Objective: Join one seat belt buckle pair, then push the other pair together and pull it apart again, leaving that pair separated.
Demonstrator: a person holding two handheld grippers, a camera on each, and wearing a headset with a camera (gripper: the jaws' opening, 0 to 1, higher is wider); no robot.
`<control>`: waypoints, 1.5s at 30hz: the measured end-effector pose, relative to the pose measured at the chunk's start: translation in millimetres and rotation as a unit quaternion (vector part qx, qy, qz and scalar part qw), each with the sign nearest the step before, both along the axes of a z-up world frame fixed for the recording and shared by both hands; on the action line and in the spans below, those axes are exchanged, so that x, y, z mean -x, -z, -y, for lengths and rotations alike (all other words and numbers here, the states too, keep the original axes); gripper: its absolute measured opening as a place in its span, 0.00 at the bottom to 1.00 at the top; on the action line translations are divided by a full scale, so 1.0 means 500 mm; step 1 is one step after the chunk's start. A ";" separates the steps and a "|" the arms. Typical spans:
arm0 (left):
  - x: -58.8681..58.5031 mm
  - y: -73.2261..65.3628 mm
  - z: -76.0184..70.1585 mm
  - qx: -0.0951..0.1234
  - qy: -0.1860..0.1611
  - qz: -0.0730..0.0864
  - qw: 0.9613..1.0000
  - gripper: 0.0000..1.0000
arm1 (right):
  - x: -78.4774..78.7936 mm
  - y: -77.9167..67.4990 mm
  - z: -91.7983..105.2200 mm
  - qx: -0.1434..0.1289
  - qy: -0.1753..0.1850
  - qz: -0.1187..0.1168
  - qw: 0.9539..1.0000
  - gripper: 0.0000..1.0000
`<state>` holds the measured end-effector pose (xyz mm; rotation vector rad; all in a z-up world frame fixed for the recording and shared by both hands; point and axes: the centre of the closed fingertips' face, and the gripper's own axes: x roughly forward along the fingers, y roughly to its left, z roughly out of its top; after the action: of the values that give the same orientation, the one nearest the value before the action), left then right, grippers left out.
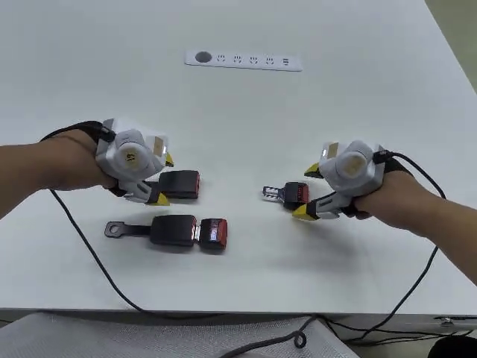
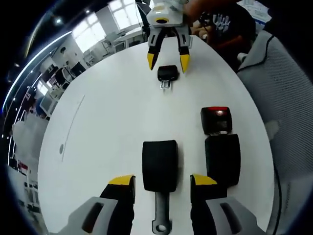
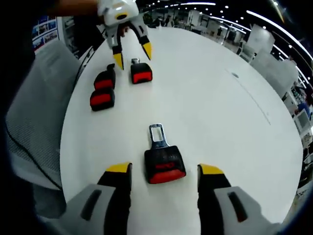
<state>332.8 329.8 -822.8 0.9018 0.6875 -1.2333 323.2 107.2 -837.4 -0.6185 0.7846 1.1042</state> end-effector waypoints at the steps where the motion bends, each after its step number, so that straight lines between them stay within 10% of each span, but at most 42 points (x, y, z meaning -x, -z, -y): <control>1: 0.003 -0.006 -0.005 0.007 -0.010 -0.001 1.000 0.47 | 0.008 -0.007 -0.002 -0.006 0.004 -0.001 1.000 0.55; 9: 0.063 -0.048 -0.067 0.044 -0.074 0.014 0.996 0.54 | 0.060 -0.049 -0.024 -0.053 0.044 0.006 0.998 0.70; 18: 0.104 -0.096 -0.134 0.096 -0.161 0.025 0.982 0.64 | 0.115 -0.087 -0.028 -0.067 0.064 0.030 0.995 0.81; 26: 0.158 -0.116 -0.180 0.140 -0.232 0.017 0.963 0.76 | 0.137 -0.110 -0.004 -0.080 0.090 0.047 0.992 0.92; 30: 0.181 -0.108 -0.201 0.148 -0.259 0.011 0.955 0.86 | 0.139 -0.121 0.006 -0.137 0.153 0.024 0.978 0.99; 36: 0.196 -0.117 -0.208 0.161 -0.266 0.028 0.950 1.00 | 0.150 -0.113 0.025 -0.119 0.151 0.045 0.980 1.00; 44: 0.196 -0.138 -0.220 0.190 -0.298 0.028 0.935 1.00 | 0.156 -0.113 0.018 -0.115 0.156 0.062 0.979 1.00; 45: 0.193 -0.142 -0.227 0.198 -0.312 0.028 0.929 1.00 | 0.156 -0.113 0.018 -0.116 0.158 0.060 0.979 1.00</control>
<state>236.5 443.2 -751.8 0.3303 0.5859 -0.7259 245.0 98.1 -781.1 -0.3450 0.6131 0.8407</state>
